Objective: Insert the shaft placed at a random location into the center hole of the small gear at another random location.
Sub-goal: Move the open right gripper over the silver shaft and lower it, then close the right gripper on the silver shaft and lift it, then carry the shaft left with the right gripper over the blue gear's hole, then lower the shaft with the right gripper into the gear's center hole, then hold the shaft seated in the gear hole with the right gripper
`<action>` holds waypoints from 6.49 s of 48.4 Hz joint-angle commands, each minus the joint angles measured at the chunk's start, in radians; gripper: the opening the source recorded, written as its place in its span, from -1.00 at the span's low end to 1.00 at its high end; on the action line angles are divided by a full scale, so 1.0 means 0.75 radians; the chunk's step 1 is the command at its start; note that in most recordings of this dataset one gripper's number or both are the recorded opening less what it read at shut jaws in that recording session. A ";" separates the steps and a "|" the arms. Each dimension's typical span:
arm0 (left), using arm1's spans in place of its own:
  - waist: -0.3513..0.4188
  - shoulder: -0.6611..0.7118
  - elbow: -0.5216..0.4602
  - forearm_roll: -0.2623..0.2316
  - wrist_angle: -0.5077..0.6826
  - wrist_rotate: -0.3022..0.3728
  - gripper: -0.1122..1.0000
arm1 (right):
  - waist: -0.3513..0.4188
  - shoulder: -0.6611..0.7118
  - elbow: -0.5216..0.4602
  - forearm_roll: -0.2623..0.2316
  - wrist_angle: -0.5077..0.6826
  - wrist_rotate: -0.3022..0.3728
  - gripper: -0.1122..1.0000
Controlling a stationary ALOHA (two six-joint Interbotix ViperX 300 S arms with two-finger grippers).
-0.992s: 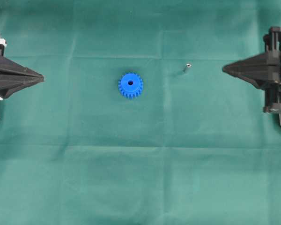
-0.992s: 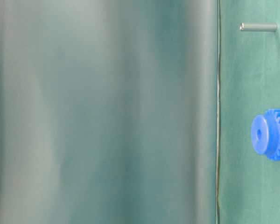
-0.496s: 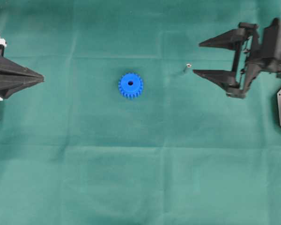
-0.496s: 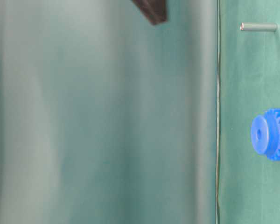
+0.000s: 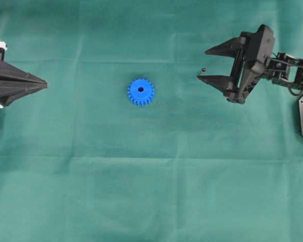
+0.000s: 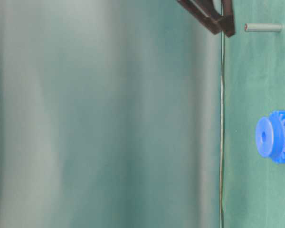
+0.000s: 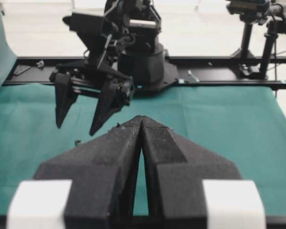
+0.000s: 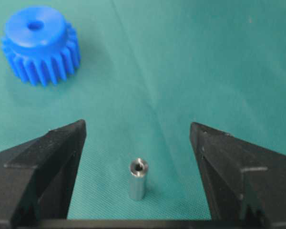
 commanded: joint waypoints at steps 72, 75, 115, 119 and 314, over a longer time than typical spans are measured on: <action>-0.002 0.004 -0.025 0.004 0.012 -0.008 -0.80 | 0.027 -0.239 -0.129 0.018 0.352 -0.010 -0.56; -0.002 0.004 -0.025 0.004 0.014 -0.008 -0.80 | 0.033 -0.288 -0.139 0.016 0.395 -0.012 -0.56; -0.002 0.006 -0.025 0.004 0.014 -0.010 -0.80 | 0.125 -0.098 -0.352 0.018 0.438 -0.010 -0.56; -0.002 0.006 -0.022 0.004 0.014 -0.010 -0.80 | 0.143 -0.043 -0.413 0.018 0.440 -0.012 -0.56; -0.002 0.004 -0.025 0.004 0.014 -0.006 -0.80 | 0.245 0.268 -0.716 0.055 0.405 0.033 -0.56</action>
